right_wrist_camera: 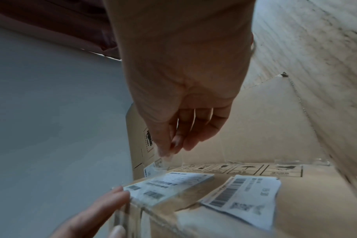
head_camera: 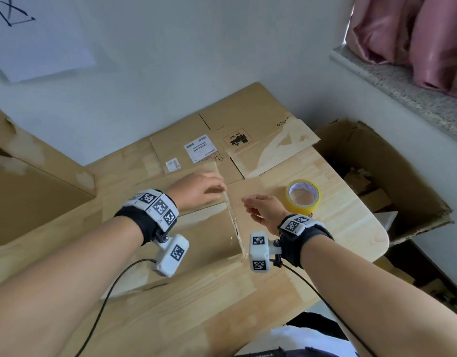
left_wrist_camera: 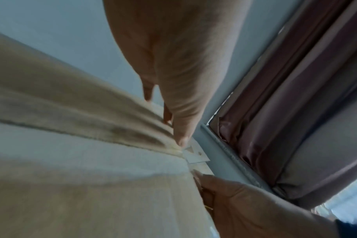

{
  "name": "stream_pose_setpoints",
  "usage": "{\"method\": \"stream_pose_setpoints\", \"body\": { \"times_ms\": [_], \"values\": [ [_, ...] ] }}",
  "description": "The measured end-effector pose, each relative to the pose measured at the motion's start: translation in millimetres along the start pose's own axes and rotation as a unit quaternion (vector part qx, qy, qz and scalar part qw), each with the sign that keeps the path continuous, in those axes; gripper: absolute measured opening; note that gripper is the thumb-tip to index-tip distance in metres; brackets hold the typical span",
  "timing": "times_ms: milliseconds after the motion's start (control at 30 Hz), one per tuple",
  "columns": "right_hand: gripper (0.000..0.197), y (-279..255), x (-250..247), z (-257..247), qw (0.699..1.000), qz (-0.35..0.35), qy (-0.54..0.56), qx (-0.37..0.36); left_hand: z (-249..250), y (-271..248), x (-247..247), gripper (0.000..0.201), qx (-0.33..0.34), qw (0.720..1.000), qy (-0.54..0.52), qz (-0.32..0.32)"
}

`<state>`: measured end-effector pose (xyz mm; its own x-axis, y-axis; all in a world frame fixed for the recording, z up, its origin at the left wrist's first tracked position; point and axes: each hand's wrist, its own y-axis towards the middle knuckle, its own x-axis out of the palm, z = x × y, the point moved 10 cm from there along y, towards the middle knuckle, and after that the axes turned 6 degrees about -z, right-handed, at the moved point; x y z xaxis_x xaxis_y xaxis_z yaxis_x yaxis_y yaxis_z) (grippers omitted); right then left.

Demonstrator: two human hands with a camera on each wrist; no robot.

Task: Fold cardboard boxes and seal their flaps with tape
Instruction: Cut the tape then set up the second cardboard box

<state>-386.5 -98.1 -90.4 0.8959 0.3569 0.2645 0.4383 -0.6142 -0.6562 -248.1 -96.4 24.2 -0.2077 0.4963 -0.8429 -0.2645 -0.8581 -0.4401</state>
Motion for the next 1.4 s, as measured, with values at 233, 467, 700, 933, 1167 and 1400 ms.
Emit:
{"method": "stream_pose_setpoints", "body": {
  "times_ms": [233, 467, 700, 933, 1167, 1400],
  "values": [
    [0.011, 4, 1, 7, 0.999, 0.004, 0.014, 0.029, -16, -7, 38, 0.053, -0.099, 0.991, -0.003, -0.094],
    [0.009, 13, 8, 12, 0.998, 0.006, 0.018, 0.061, -20, -12, 40, 0.064, -0.059, 0.991, 0.024, -0.117],
    [0.009, 16, 17, 14, 0.997, -0.018, 0.003, 0.081, -11, -8, 33, 0.049, -0.027, 0.989, 0.081, -0.119],
    [0.01, 19, 20, 15, 0.995, -0.015, -0.044, 0.083, 1, -4, 29, 0.037, 0.006, 0.982, 0.12, -0.143],
    [0.012, 21, 20, 15, 0.994, -0.022, -0.08, 0.076, 11, 0, 26, 0.036, 0.033, 0.974, 0.147, -0.171],
    [0.009, 23, 24, 12, 0.978, -0.026, -0.192, 0.08, 12, 1, 28, 0.036, 0.022, 0.972, 0.138, -0.19]
  ]
}}
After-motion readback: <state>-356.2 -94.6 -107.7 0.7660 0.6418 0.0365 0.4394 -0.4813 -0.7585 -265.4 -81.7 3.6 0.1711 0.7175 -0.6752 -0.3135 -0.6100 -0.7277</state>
